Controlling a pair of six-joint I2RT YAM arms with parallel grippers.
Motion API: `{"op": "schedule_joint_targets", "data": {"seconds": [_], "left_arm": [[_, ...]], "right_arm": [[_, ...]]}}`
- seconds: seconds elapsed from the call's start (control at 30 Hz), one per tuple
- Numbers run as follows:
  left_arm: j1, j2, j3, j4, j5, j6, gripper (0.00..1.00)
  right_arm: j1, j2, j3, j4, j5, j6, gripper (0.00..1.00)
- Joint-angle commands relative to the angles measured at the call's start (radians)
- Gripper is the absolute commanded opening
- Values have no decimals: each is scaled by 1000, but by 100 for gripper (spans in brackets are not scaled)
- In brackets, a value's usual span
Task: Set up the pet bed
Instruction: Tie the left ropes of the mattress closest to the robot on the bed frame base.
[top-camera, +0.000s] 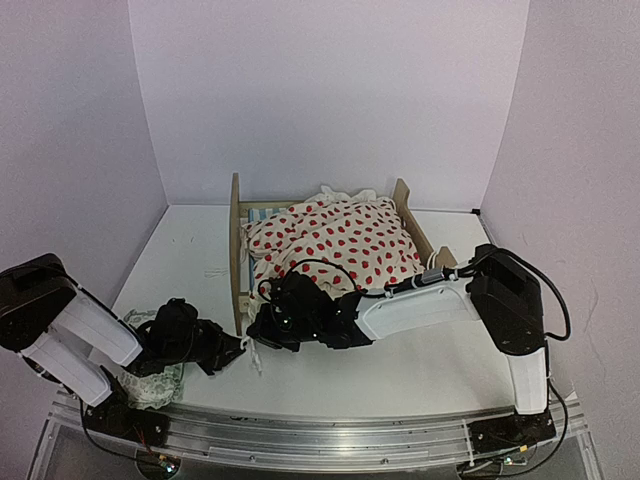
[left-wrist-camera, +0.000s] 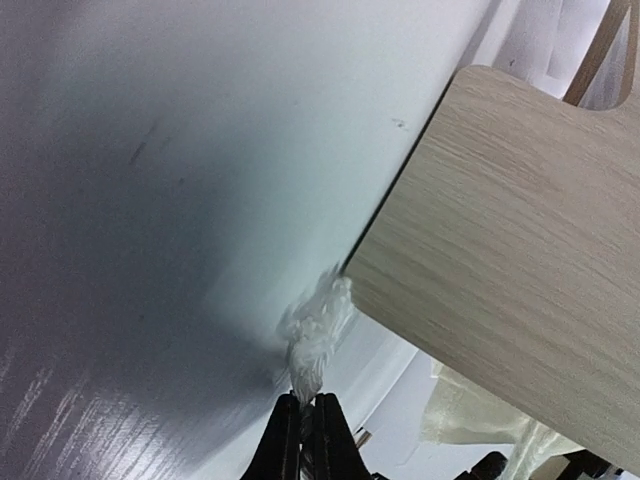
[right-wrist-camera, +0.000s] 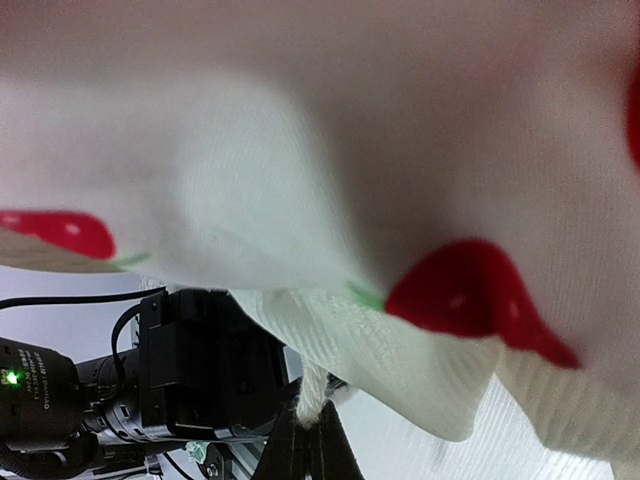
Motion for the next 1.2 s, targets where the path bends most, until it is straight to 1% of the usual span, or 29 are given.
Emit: {"op": "schedule_joint_targets", "data": {"seconds": [0.0,0.13,0.23,0.33,0.67,0.77,0.97,1.1,1.17], "left_arm": [[-3,-58,17,-116,-1,3,0],[-3,-202,64,-320,-70,78,0],[-3,-281,113,-401,-116,174,0],[-3,-308,161,-476,-133,273,0],[-3,-298,258,-469,-41,519,0],[-3,-262,295,-452,12,579,0],[-3,-189,367,-476,110,663,0],[-3,-156,407,-542,113,710,0],[-3,-152,429,-600,88,728,0]], "right_arm": [[13,-37,-17,-31,-45,16,0],[15,-59,-70,-41,-72,17,0],[18,-55,-89,-44,-83,25,0],[19,-34,-81,-44,-98,16,0],[20,7,-40,-40,-151,-32,0],[20,13,-37,-34,-163,-36,0],[20,20,-29,-28,-171,-48,0],[21,20,-27,-24,-171,-52,0],[21,19,-28,-23,-167,-55,0]]}}
